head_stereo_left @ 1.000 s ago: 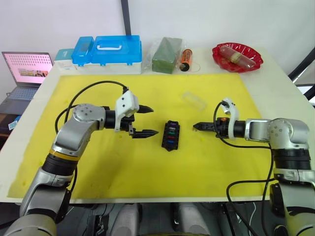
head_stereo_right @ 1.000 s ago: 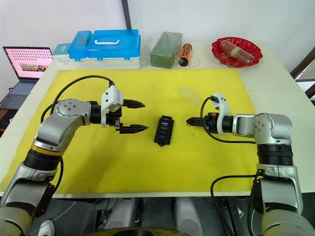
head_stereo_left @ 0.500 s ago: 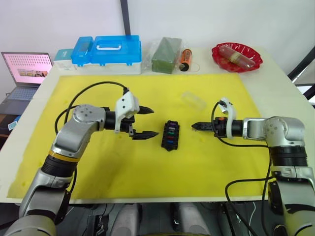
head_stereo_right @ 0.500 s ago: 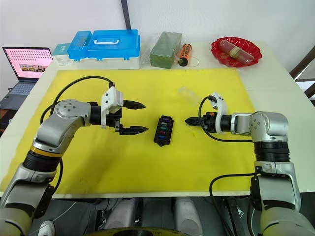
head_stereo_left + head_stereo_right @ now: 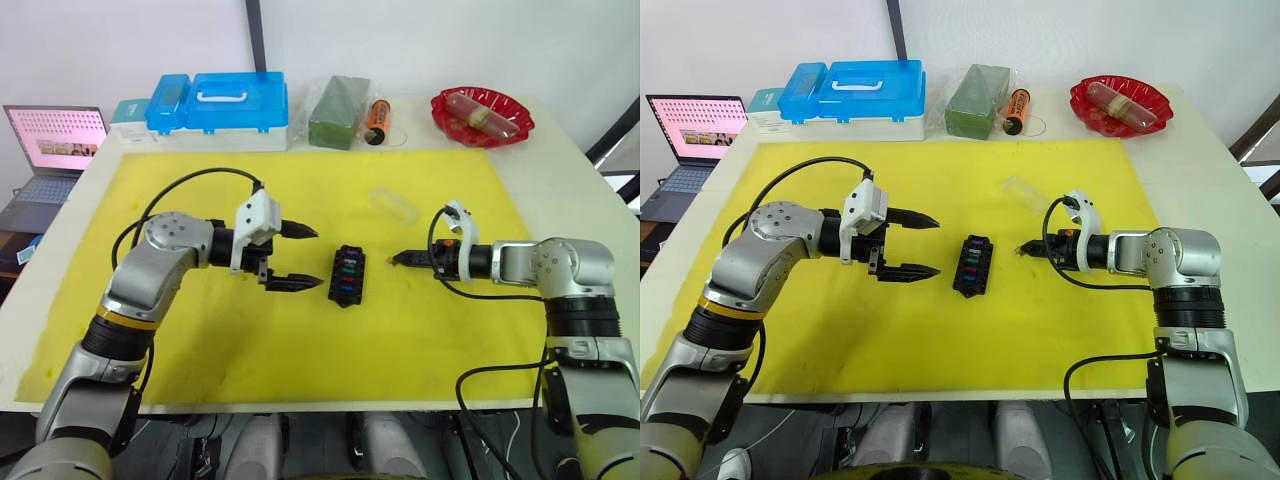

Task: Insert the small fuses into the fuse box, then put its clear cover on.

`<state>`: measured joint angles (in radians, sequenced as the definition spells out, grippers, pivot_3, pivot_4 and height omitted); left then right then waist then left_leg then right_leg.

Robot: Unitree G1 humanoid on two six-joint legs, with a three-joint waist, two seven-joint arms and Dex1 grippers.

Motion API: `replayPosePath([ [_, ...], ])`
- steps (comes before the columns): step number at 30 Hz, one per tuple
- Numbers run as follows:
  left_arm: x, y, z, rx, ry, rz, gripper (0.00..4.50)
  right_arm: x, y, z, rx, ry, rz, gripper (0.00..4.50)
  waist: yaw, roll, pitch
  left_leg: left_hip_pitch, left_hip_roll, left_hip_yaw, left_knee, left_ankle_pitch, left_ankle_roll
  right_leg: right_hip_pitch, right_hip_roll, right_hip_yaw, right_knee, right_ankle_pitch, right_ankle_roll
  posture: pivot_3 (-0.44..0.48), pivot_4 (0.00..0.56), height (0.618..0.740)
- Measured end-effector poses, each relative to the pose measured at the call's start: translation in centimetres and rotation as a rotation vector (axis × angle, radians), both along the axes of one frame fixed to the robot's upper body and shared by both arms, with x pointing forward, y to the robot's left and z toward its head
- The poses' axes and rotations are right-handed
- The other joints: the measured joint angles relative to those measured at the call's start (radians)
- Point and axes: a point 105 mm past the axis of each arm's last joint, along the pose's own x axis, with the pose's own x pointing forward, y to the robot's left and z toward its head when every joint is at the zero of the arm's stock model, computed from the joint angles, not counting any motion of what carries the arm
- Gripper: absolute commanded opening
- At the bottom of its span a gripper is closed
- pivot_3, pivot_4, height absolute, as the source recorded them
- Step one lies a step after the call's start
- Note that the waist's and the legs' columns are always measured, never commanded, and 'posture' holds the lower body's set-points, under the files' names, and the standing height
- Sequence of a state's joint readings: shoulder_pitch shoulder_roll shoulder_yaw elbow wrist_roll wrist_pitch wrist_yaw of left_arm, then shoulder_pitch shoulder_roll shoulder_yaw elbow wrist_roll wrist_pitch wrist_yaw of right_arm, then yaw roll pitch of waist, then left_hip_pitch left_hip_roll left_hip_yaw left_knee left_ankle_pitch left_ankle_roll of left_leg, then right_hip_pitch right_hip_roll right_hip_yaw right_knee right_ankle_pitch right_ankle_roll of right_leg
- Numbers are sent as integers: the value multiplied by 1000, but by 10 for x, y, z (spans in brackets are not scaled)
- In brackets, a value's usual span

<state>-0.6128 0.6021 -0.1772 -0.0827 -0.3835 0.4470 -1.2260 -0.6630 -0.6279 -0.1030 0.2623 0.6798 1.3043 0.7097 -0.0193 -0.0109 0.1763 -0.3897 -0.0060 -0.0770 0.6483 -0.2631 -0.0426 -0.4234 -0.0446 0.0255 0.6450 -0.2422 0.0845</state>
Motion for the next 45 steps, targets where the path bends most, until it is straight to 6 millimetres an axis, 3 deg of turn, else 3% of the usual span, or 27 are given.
replayPosePath([
  [6,1,-1,4,1,-17,-4,4500,1,0,0,13,2,-12,38,-1,0,0,0,0,0,0,0,0,0,0,0,0,0,0,0,150,740],
  [9,2,-1,4,2,-19,-1,4500,1,-3,1,26,2,-40,678,0,0,0,0,0,0,0,0,0,0,0,0,0,0,0,0,150,740],
  [12,2,-1,4,1,-21,4,4500,0,-7,4,40,12,-63,1655,1,0,0,0,0,0,0,0,0,0,0,0,0,0,0,0,150,740],
  [25,3,-3,3,-3,-32,2,4500,-14,-5,1,109,74,-91,1655,0,0,0,0,0,0,0,0,0,0,0,0,0,0,0,0,150,740],
  [45,5,-2,2,3,-35,16,4500,-10,6,-1,133,83,-79,1655,-1,0,0,0,0,0,0,0,0,0,0,0,0,0,0,0,150,740],
])
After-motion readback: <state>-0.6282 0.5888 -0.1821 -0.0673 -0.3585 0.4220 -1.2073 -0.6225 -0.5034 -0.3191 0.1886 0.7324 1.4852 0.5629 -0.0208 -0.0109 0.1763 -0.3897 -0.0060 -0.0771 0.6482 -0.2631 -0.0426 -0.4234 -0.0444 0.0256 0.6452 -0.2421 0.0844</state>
